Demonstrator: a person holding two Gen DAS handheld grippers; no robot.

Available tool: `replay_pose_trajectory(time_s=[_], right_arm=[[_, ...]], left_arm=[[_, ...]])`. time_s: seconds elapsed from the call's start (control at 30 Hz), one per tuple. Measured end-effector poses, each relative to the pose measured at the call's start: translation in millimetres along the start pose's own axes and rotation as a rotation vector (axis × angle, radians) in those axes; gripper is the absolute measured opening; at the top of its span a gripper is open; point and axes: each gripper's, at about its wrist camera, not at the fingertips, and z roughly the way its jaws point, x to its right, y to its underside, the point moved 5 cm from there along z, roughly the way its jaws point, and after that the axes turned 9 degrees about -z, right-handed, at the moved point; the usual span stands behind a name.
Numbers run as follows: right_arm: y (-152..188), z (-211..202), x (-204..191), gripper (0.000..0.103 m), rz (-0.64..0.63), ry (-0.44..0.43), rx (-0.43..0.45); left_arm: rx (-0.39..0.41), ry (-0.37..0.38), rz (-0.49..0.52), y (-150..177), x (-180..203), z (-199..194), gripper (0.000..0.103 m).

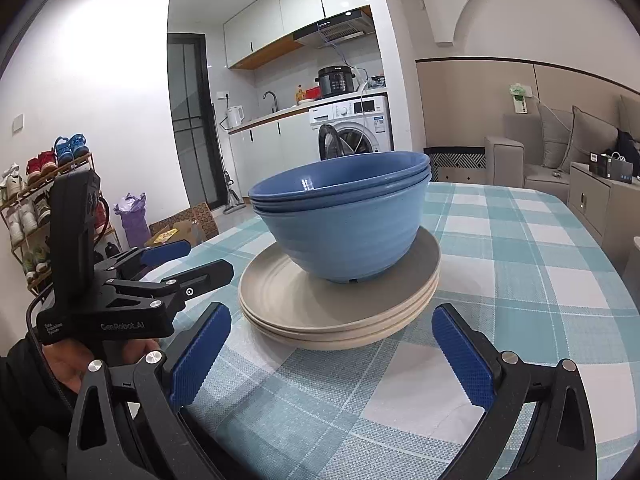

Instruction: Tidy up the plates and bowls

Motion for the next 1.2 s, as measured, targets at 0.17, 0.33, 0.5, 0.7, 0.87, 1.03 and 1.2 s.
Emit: replay_pose_trajectory(time_s=[0.17,0.33,0.5,0.7,0.87,1.03,1.2], right_arm=[[0.7,-0.7,0.2,0.102,0.002,-0.007,0.007],[0.9,-1.0,-0.3,0.102,0.0,-0.008,0.008],[1.5,-1.0,-0.9,0.102,-0.004,-0.009,0.006],[1.6,-0.2,-0.6,0.102,-0.002,-0.013,0.005],[1.8,-0.1,-0.6,0.102,-0.003,-0.013,0.005],[2.0,0.0,-0.6,0.102,-0.002,-0.014,0.005],[1.9,-0.1,-0.6,0.102,-0.003,-0.014,0.005]], left_arm=[[0.002,0.0,0.002,0.2,0.5,-0.6,0.103],[0.006,0.003,-0.007,0.0,-0.3,-2.1,0.103],[0.005,0.004,-0.011,-0.2,-0.6,-2.2,0.103],[0.006,0.005,-0.012,-0.4,-0.7,-2.1,0.103],[0.006,0.003,-0.012,-0.6,-0.4,-1.8,0.103],[0.005,0.005,-0.013,-0.5,-0.7,-2.0,0.103],[0.006,0.002,-0.013,-0.9,-0.9,-1.6,0.103]])
